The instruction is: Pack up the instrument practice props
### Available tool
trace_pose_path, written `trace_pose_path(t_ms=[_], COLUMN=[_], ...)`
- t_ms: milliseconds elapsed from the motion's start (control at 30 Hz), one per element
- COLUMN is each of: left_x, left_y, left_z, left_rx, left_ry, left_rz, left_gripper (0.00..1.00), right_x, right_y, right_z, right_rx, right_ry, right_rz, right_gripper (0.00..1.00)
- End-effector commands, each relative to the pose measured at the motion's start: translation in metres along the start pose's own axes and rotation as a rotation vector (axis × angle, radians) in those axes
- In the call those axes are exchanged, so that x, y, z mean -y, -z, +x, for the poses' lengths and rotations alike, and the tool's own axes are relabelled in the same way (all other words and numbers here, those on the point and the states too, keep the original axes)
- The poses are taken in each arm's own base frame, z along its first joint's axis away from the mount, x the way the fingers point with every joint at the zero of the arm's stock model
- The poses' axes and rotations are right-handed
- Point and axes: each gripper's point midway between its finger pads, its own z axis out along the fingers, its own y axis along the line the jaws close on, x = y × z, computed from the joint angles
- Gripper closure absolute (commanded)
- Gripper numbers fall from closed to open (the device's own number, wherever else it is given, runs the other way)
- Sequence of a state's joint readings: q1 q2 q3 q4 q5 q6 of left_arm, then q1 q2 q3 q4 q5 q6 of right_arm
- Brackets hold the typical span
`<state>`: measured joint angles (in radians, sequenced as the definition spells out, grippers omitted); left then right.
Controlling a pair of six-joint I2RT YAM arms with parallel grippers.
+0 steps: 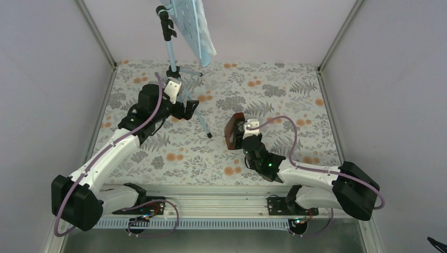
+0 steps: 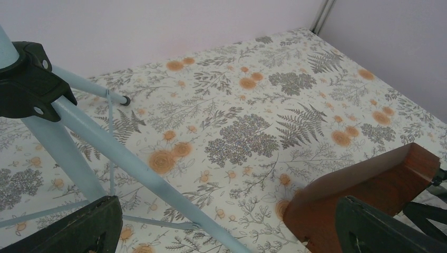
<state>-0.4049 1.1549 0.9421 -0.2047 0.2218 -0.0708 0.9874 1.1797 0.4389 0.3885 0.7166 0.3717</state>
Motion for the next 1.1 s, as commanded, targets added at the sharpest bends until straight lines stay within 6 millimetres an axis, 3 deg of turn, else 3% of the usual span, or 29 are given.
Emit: trace_pose_path(t_ms=[0,467,900,967,1067], left_x=[0.001,0.001,0.002,0.002,0.002], left_y=[0.0,0.002,0.002,0.002,0.002], left_z=[0.0,-0.001,-0.001,-0.001,0.001], left_rx=[0.0,0.002,0.001,0.0,-0.003], left_ry=[-0.006,-0.006,-0.006,-0.006,-0.004], left_rz=[0.013,0.016,0.018,0.019,0.016], left_gripper=[0.0,0.0,0.0,0.0,0.0], right_x=[0.0,-0.001,-0.001,-0.001,-0.003], right_y=[-0.004,-0.012,-0.014,-0.014,-0.012], right_z=[0.011,0.032,0.028,0.027,0.021], right_rx=[-0.021,-0.073,-0.068,-0.066,-0.051], right_ry=[-0.024,0.015,0.017,0.02,0.029], right_rz=[0.025,0.036,0.025,0.021,0.004], right_gripper=[0.5,0.43,0.28,0.22,0.04])
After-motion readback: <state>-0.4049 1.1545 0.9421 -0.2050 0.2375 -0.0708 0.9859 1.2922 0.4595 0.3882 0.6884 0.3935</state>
